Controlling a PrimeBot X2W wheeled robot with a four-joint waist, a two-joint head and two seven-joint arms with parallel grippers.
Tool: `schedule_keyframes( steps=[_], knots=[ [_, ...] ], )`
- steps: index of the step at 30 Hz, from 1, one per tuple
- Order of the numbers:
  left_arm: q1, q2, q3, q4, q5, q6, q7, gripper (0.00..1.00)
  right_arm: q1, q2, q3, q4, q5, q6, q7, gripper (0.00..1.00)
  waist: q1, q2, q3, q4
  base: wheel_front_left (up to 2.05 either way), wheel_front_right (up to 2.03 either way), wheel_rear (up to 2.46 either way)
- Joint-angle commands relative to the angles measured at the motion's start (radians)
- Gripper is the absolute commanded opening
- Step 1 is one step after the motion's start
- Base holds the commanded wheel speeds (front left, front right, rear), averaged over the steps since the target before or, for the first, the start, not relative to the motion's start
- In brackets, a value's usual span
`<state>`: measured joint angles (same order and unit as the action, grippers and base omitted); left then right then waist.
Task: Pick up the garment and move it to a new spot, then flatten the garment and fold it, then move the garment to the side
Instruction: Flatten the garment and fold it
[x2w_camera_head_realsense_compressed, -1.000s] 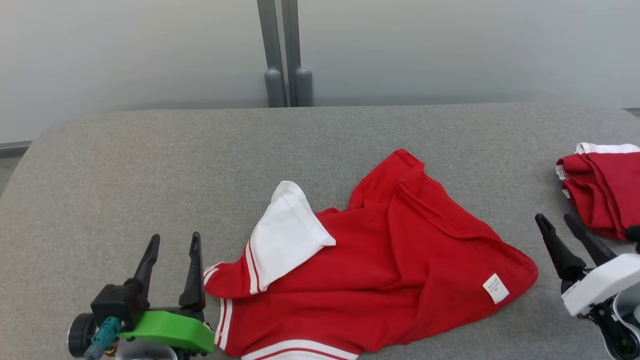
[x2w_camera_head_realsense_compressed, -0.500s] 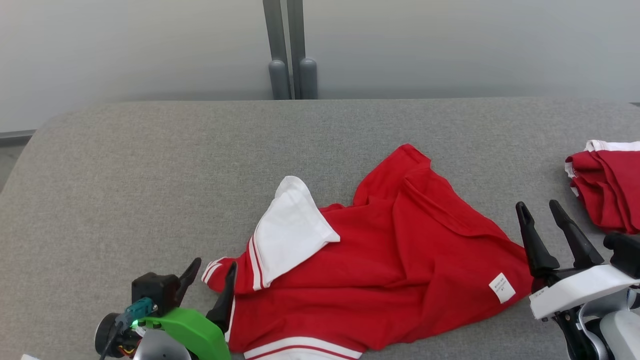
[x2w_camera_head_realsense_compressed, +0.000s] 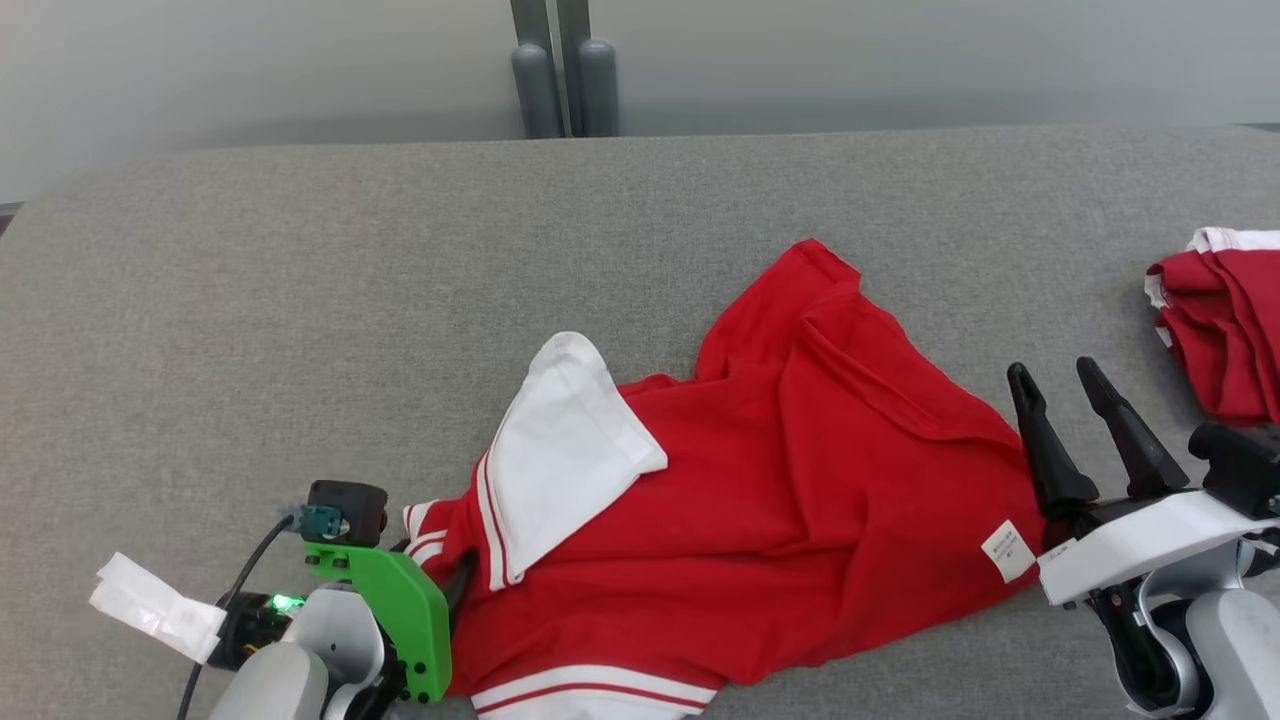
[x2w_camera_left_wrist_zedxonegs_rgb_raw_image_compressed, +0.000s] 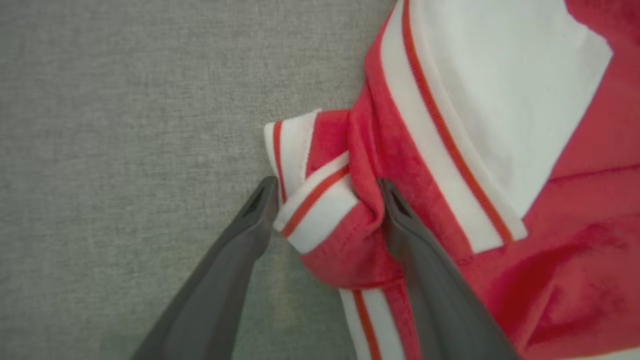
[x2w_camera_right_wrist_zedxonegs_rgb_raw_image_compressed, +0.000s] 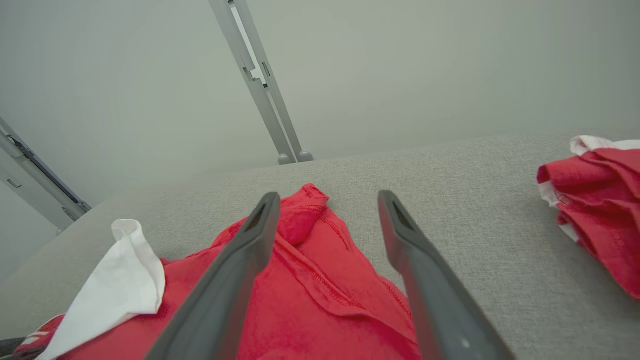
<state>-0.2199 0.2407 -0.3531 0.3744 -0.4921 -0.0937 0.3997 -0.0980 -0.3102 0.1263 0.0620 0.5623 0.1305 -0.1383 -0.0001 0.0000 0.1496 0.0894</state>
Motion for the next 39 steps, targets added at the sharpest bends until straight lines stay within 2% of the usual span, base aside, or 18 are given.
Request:
schedule_keyframes(
  steps=[1,2,3,5,6,13,16,19,23,31,32,33,34,39],
  knots=[
    [-0.025,-0.005,-0.007,0.014,-0.006,-0.007,0.005,1.0,-0.011,-0.001,-0.006,-0.003,-0.002,0.0,0.001,1.0,0.0001,0.0,0.024,-0.022,0.0,0.0,0.0],
    [-0.031,-0.008,-0.01,0.026,-0.009,-0.012,-0.003,1.0,-0.012,-0.002,-0.008,-0.003,-0.002,0.0,0.001,1.0,0.0001,0.0,0.028,-0.024,0.0,0.0,0.0],
    [-0.034,-0.01,-0.011,0.035,-0.011,-0.012,-0.009,0.75,-0.012,-0.001,-0.011,-0.002,-0.002,0.0,0.001,1.0,0.0001,0.0,0.031,-0.026,0.0,0.0,0.0],
    [-0.046,-0.006,-0.015,0.048,-0.003,-0.014,-0.03,0.16,-0.012,-0.001,-0.012,0.0,-0.004,0.0,0.002,1.0,0.0001,0.0,0.036,-0.03,0.0,0.0,0.0],
    [-0.056,-0.007,-0.012,0.052,-0.004,-0.016,-0.047,0.0,-0.015,0.0,-0.01,0.0,-0.005,0.0,0.002,1.0,0.0001,0.0,0.039,-0.032,0.0,0.0,0.0],
    [-0.133,0.003,0.043,-0.004,-0.048,-0.021,-0.139,0.0,-0.032,-0.001,-0.008,-0.004,-0.008,0.0,-0.013,1.0,0.0001,0.0,0.059,-0.051,0.0,0.0,0.0],
    [-0.183,0.041,0.075,-0.028,-0.06,-0.014,-0.104,0.0,-0.042,-0.001,-0.009,-0.006,-0.008,0.0,-0.016,1.0,0.0001,0.0,0.077,-0.062,0.0,0.0,0.0],
    [-0.24,0.053,0.105,-0.018,-0.098,-0.013,-0.065,0.0,-0.053,0.006,-0.006,-0.002,-0.006,0.0,-0.026,1.0,0.0001,0.0,0.09,-0.076,0.0,0.0,0.0],
    [-0.315,0.082,0.135,0.05,-0.109,-0.009,-0.047,0.0,-0.067,0.012,-0.001,0.013,0.001,0.0,-0.042,1.0,0.0001,0.0,0.101,-0.099,0.0,0.0,0.0],
    [-0.453,0.073,0.13,0.226,-0.102,-0.02,-0.107,0.0,-0.088,0.008,-0.001,0.033,0.006,0.0,-0.067,1.0,0.0001,0.0,0.108,-0.124,0.0,0.0,0.0],
    [-0.47,0.072,0.125,0.251,-0.098,-0.021,-0.121,0.39,-0.091,0.009,-0.001,0.036,0.006,0.0,-0.068,1.0,0.0001,0.0,0.107,-0.124,0.0,0.0,0.0],
    [-0.481,0.07,0.121,0.273,-0.096,-0.024,-0.132,0.74,-0.092,0.01,0.0,0.039,0.006,0.0,-0.07,1.0,0.0001,0.0,0.104,-0.124,0.0,0.0,0.0],
    [-0.49,0.066,0.113,0.298,-0.095,-0.026,-0.143,1.0,-0.092,0.011,0.003,0.043,0.006,0.0,-0.071,1.0,0.0001,0.0,0.099,-0.123,0.0,0.0,0.0],
    [-0.501,0.067,0.077,0.345,-0.084,-0.034,-0.209,1.0,-0.072,0.013,0.007,0.057,0.008,0.0,-0.082,1.0,0.0001,0.0,0.058,-0.11,0.0,0.0,0.0]
  ],
)
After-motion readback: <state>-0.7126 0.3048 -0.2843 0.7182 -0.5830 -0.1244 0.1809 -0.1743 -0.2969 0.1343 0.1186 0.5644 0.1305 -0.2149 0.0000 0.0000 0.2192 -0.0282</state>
